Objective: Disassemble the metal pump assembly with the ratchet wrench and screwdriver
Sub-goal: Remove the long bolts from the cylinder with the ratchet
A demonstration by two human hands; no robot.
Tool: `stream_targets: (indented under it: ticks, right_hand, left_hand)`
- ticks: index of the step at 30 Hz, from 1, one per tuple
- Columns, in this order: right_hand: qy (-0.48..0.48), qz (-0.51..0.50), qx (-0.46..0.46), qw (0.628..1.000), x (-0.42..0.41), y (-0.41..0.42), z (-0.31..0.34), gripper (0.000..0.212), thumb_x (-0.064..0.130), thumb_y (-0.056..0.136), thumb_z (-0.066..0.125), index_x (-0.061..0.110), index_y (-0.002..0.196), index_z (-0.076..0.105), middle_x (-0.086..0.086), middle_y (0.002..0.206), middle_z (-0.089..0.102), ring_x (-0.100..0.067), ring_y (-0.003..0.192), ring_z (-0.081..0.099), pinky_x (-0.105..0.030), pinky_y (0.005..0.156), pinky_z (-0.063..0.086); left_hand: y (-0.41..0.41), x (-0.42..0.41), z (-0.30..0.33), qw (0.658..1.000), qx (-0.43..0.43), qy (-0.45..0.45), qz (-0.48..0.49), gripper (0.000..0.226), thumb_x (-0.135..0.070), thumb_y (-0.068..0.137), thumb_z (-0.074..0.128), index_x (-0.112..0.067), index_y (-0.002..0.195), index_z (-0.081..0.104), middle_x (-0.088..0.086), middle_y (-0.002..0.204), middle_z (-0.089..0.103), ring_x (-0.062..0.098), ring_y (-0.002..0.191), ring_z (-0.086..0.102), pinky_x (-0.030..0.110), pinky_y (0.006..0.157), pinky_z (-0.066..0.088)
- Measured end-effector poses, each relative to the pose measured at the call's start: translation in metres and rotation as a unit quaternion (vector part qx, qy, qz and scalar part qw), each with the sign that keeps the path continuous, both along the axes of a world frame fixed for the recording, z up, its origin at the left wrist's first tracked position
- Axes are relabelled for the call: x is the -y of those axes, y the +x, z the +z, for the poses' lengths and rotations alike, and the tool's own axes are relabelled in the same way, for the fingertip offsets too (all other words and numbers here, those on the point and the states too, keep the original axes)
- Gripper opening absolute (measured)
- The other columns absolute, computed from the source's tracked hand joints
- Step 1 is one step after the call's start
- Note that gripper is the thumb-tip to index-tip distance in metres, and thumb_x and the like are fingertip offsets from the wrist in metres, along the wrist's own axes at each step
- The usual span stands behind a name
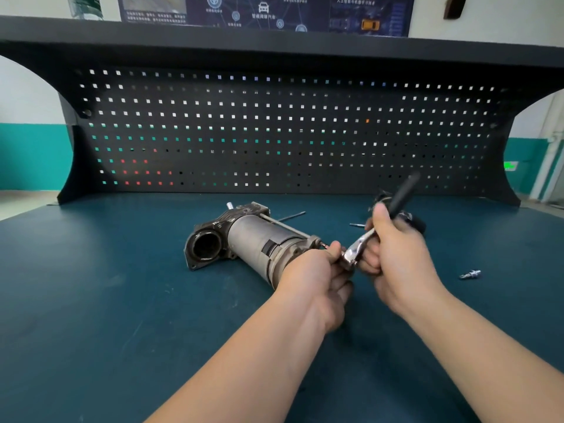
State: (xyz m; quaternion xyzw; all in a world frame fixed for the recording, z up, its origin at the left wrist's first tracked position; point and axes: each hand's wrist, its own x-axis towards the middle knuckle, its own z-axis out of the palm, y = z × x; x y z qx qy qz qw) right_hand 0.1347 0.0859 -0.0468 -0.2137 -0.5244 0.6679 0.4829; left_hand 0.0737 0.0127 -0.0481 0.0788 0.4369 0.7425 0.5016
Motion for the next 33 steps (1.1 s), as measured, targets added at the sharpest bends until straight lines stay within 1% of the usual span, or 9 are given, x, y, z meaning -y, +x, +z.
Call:
stream_targets:
  ticks: [4, 6, 10, 14, 17, 21, 25, 29, 33]
  right_hand:
    - [0.311, -0.099, 0.115, 0.938, 0.012, 0.001, 0.001, 0.031, 0.04, 0.094, 0.052, 0.024, 0.068, 0.05, 0.01, 0.043, 0.044, -0.003, 0.041, 0.04, -0.017, 0.045, 0.034]
    - [0.001, -0.002, -0.009, 1.0, 0.005, 0.0, 0.003, 0.034, 0.035, 0.097, 0.051, 0.018, 0.068, 0.047, 0.009, 0.04, 0.033, -0.005, 0.031, 0.029, -0.018, 0.034, 0.025]
    - [-0.399, 0.11, -0.114, 0.903, -0.002, -0.003, -0.004, 0.032, 0.021, 0.102, 0.041, 0.01, 0.071, 0.039, 0.002, 0.037, 0.038, -0.001, 0.023, 0.025, -0.01, 0.028, 0.016]
    - [0.077, -0.013, -0.014, 0.997, 0.001, 0.0, -0.003, 0.035, 0.035, 0.099, 0.048, 0.017, 0.069, 0.045, 0.004, 0.038, 0.033, -0.006, 0.033, 0.03, -0.021, 0.038, 0.028]
    - [0.432, -0.116, 0.126, 0.886, 0.011, 0.003, -0.002, 0.03, 0.046, 0.09, 0.05, 0.021, 0.074, 0.053, -0.002, 0.057, 0.053, -0.007, 0.047, 0.045, -0.019, 0.049, 0.036]
    - [-0.011, 0.01, -0.025, 1.0, 0.007, -0.001, -0.001, 0.035, 0.037, 0.097, 0.049, 0.017, 0.069, 0.047, 0.006, 0.037, 0.034, -0.007, 0.03, 0.028, -0.019, 0.034, 0.024]
    - [-0.384, 0.102, -0.108, 0.911, -0.002, -0.005, -0.007, 0.03, 0.021, 0.101, 0.041, 0.01, 0.073, 0.041, 0.002, 0.038, 0.043, -0.002, 0.024, 0.025, -0.01, 0.029, 0.017]
    - [0.067, -0.007, -0.027, 0.997, -0.002, -0.003, -0.004, 0.035, 0.036, 0.098, 0.048, 0.017, 0.069, 0.045, 0.007, 0.039, 0.033, -0.007, 0.034, 0.03, -0.023, 0.038, 0.026]
    - [0.458, -0.081, 0.095, 0.88, 0.007, 0.005, -0.008, 0.033, 0.05, 0.086, 0.05, 0.019, 0.074, 0.055, 0.003, 0.06, 0.058, -0.005, 0.051, 0.049, -0.021, 0.052, 0.04]
  left_hand:
    - [-0.001, 0.001, 0.0, 1.0, -0.004, 0.007, -0.007, 0.01, -0.017, 0.093, 0.056, -0.011, 0.088, 0.062, 0.006, 0.077, 0.064, 0.019, 0.074, 0.057, 0.029, 0.079, 0.045]
    - [-0.002, 0.002, 0.002, 1.0, 0.006, 0.001, 0.001, 0.008, -0.014, 0.093, 0.055, -0.01, 0.091, 0.061, 0.008, 0.076, 0.063, 0.019, 0.072, 0.057, 0.033, 0.087, 0.044]
    - [-0.002, 0.0, 0.002, 1.0, 0.023, 0.011, 0.009, 0.014, -0.011, 0.095, 0.052, -0.006, 0.082, 0.058, 0.009, 0.076, 0.06, 0.019, 0.071, 0.056, 0.026, 0.076, 0.048]
    - [-0.001, -0.002, 0.001, 1.0, 0.011, 0.0, 0.001, 0.009, -0.019, 0.093, 0.056, -0.012, 0.088, 0.059, 0.005, 0.077, 0.062, 0.017, 0.07, 0.054, 0.028, 0.082, 0.039]
    - [-0.002, -0.003, -0.002, 1.0, 0.007, 0.0, 0.004, 0.008, -0.02, 0.09, 0.061, -0.014, 0.085, 0.063, 0.0, 0.071, 0.062, 0.014, 0.068, 0.053, 0.026, 0.076, 0.043]
    - [-0.004, 0.0, 0.0, 1.0, 0.021, 0.008, 0.011, 0.007, -0.015, 0.092, 0.056, -0.012, 0.088, 0.06, 0.005, 0.075, 0.061, 0.015, 0.064, 0.055, 0.027, 0.072, 0.042]
    - [-0.001, -0.002, 0.001, 0.999, 0.036, 0.02, 0.01, 0.016, -0.014, 0.094, 0.054, -0.006, 0.081, 0.058, 0.009, 0.077, 0.06, 0.02, 0.068, 0.058, 0.023, 0.06, 0.051]
    - [-0.001, -0.002, 0.001, 1.0, 0.012, 0.004, 0.006, 0.008, -0.02, 0.092, 0.059, -0.012, 0.091, 0.061, 0.006, 0.088, 0.064, 0.015, 0.071, 0.055, 0.028, 0.077, 0.041]
    - [-0.002, -0.001, -0.003, 1.0, 0.017, 0.005, 0.006, 0.017, -0.017, 0.089, 0.062, -0.01, 0.103, 0.066, 0.002, 0.075, 0.064, 0.015, 0.073, 0.057, 0.03, 0.089, 0.047]
